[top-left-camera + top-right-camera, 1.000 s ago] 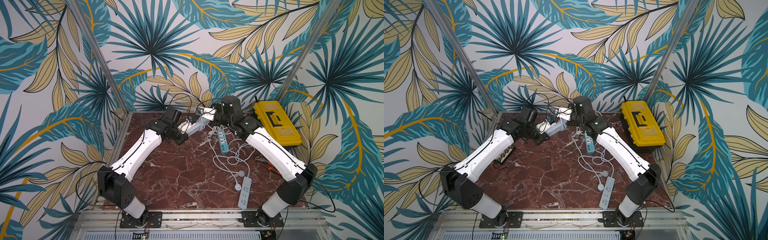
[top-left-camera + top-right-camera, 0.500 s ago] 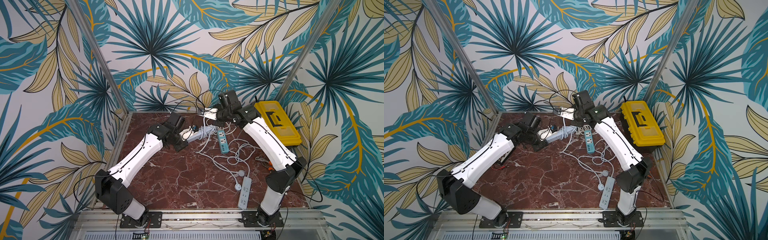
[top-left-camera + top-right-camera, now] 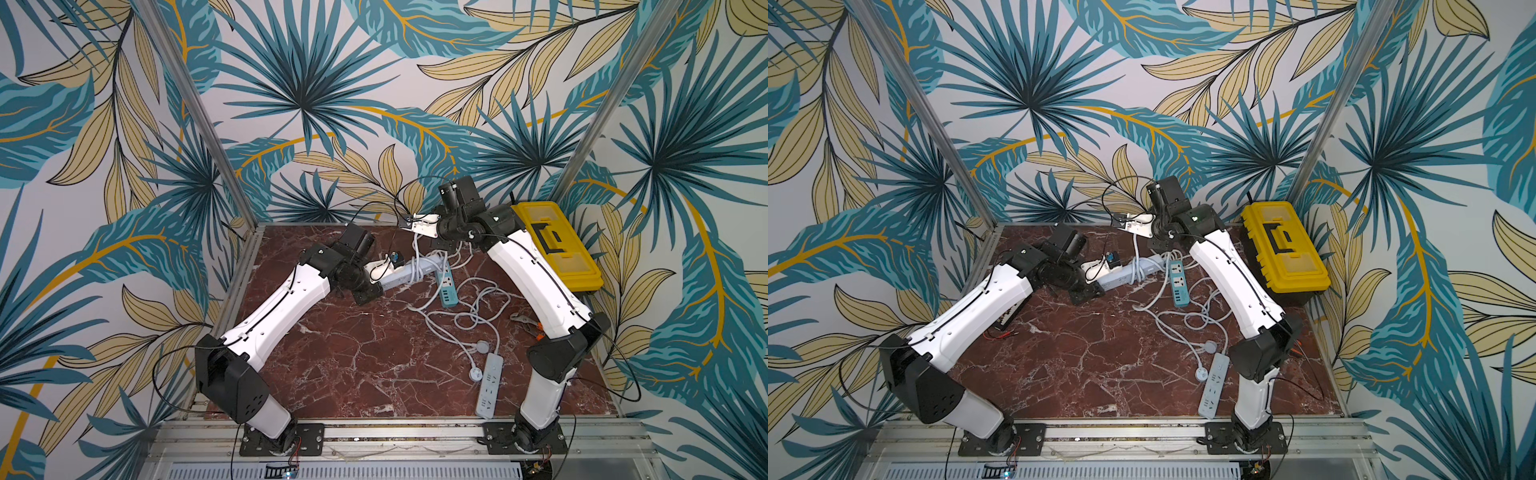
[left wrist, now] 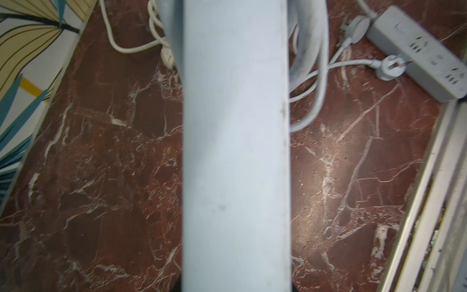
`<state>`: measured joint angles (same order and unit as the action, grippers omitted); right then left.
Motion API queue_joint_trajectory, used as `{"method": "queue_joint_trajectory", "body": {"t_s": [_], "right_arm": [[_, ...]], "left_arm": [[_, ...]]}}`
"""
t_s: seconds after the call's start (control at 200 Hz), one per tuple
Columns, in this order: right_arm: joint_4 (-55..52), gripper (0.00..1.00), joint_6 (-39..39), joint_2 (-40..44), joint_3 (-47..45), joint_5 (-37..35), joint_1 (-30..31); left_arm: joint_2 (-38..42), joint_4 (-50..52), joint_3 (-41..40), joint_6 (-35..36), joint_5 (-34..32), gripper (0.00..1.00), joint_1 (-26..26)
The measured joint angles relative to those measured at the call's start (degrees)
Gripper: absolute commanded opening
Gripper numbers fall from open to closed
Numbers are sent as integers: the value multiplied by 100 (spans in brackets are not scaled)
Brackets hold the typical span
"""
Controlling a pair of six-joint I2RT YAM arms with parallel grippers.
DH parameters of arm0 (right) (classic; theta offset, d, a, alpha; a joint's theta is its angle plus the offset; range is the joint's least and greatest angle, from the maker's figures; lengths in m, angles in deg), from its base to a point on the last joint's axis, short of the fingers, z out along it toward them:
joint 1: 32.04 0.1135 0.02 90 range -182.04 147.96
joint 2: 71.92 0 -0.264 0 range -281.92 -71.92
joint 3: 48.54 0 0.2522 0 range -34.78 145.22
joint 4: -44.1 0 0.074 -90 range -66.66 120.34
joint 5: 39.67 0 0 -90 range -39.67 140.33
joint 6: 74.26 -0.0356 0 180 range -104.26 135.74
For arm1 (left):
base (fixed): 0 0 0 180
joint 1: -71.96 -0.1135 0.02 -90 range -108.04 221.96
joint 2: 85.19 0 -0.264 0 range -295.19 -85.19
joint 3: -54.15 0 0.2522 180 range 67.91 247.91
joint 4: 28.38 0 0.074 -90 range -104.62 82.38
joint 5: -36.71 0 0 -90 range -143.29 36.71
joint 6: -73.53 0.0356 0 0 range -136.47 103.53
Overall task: Wrap the cord around the power strip
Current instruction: Wrap the power cord around the power strip.
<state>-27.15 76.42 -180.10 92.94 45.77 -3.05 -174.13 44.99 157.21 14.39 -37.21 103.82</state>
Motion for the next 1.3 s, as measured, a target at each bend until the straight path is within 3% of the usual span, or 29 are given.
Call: {"method": "queue_joint_trajectory", "body": {"t_s": [0.115, 0.245, 0.36, 0.641, 0.856, 0.966, 1.036, 1.191, 1.297], "right_arm": [[-90, 13, -2, -404, 422, 603, -232], [120, 40, -490, -719, 446, 1436, -516], [748, 54, -1222, -839, 205, 2103, -809], [3178, 73, -3574, -479, -2037, 3080, -1296], [5515, 80, -5460, -160, -3724, 3464, -1335], [6509, 80, -6301, -199, -3987, 3462, -1311], [7128, 74, -6758, -297, -3967, 3359, -1287], [7792, 41, -7394, -686, -3759, 2693, -1113], [7812, 22, -7405, -785, -3976, 2190, -828]], "left_arm": [[149, 39, 24, -85, 382, 0, -17], [157, 201, 142, -85, 898, 0, -61], [157, 413, 321, -39, 1416, 0, -118], [149, 664, 929, -236, 1897, 0, -380], [2, 702, 1722, -658, 2286, 0, -407], [-101, 710, 1945, -844, 2409, 0, -372], [-175, 710, 2055, -940, 2424, 0, -321], [-234, 505, 2109, -1401, 2330, 0, -337], [-203, -177, 1937, -2076, 2243, 0, -658]]}}
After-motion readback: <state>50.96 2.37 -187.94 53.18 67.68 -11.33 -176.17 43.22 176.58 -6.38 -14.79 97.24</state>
